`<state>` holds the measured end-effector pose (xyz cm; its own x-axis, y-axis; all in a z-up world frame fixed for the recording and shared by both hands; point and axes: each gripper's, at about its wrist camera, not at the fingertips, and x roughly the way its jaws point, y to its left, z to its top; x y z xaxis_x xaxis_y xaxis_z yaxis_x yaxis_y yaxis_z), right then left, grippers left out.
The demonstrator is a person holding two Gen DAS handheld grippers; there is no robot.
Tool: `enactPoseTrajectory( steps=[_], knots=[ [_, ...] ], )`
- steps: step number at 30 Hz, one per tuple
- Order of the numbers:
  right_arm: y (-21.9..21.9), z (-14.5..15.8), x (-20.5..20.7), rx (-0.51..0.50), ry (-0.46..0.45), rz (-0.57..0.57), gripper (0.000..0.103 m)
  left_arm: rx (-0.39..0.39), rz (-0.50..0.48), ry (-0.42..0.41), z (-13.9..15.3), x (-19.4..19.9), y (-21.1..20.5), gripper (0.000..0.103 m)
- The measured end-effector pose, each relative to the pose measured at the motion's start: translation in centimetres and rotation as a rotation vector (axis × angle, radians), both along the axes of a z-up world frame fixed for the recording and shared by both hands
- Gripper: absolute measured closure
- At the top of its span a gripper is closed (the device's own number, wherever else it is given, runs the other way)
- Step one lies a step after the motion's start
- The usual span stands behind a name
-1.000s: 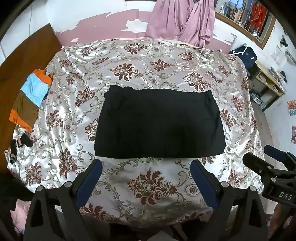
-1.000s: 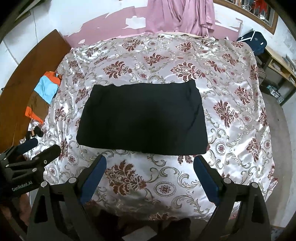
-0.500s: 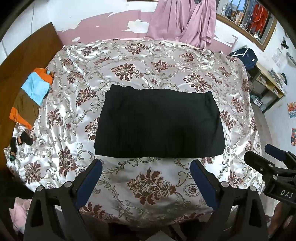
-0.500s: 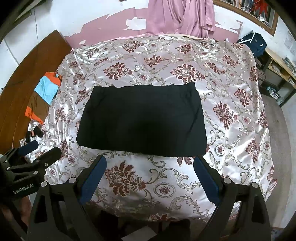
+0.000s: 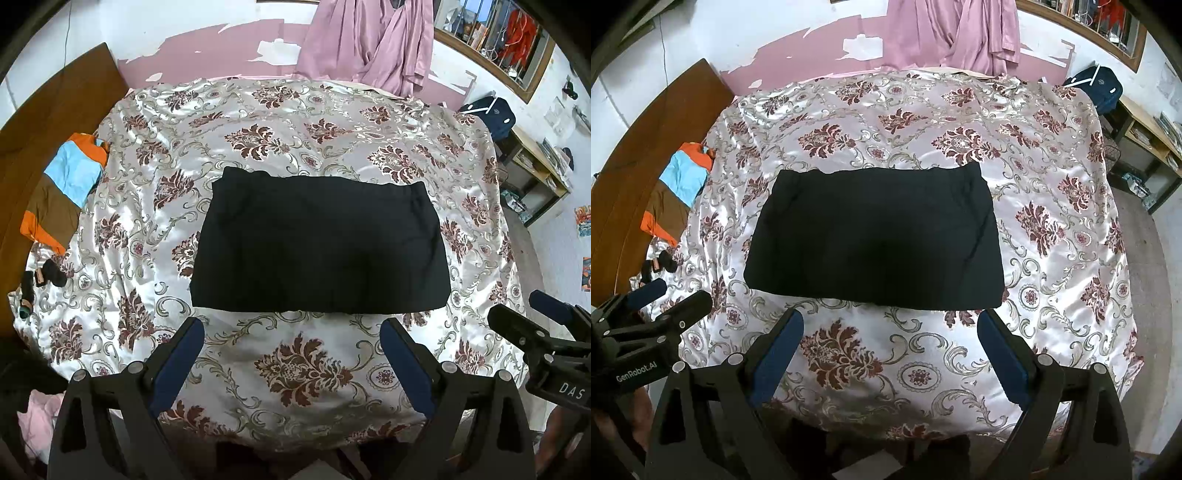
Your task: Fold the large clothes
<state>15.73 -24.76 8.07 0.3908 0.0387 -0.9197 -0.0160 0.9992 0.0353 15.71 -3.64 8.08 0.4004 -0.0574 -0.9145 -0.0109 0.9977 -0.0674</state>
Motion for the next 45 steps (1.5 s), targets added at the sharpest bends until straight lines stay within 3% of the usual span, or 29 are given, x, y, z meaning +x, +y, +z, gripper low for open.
enactPoseTrajectory(
  steps=[35, 45],
  knots=[
    [0.07, 0.06, -0.15, -0.002, -0.002, -0.001, 0.011, -0.001, 0.011, 0.022, -0.31, -0.29, -0.37, 0.007],
    [-0.32, 0.06, 0.21, -0.001, 0.003, 0.002, 0.011, -0.108, 0.062, 0.010, -0.21, -0.08, 0.40, 0.000]
  ],
)
